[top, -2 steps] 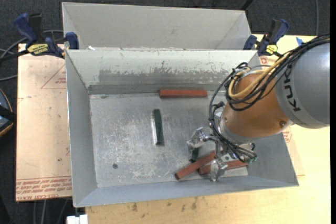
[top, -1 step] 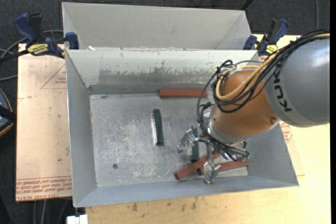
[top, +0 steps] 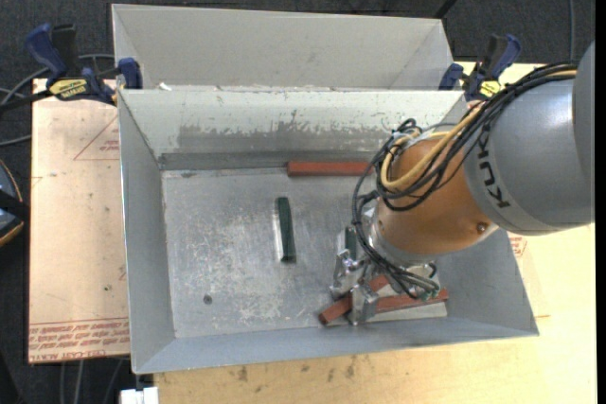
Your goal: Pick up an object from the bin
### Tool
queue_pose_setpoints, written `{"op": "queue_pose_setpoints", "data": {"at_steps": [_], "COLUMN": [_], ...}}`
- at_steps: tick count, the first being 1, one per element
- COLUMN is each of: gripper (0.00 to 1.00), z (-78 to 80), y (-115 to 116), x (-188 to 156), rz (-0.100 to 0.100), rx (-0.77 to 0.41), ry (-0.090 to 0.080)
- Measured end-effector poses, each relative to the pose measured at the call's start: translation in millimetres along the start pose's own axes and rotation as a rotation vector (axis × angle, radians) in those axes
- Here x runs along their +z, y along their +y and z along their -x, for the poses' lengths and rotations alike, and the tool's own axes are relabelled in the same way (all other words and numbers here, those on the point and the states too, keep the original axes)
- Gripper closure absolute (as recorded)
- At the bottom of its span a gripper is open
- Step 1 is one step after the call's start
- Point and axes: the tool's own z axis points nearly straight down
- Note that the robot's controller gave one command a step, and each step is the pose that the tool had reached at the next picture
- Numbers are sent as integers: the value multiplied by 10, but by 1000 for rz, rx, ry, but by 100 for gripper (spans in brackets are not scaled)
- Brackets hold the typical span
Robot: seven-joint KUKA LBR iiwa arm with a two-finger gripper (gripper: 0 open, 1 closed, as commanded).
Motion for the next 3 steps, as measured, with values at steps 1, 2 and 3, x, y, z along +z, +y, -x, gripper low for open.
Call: {"op": "queue_pose_setpoints", "data": {"at_steps": [1,2,3], "gripper": [100,100,100], "z": [0,2,4], "y": [0,0,-1], "x": [0,-8,-40], "rz": [0,0,1], "rx": [0,0,0], "ry": [0,2,6]}}
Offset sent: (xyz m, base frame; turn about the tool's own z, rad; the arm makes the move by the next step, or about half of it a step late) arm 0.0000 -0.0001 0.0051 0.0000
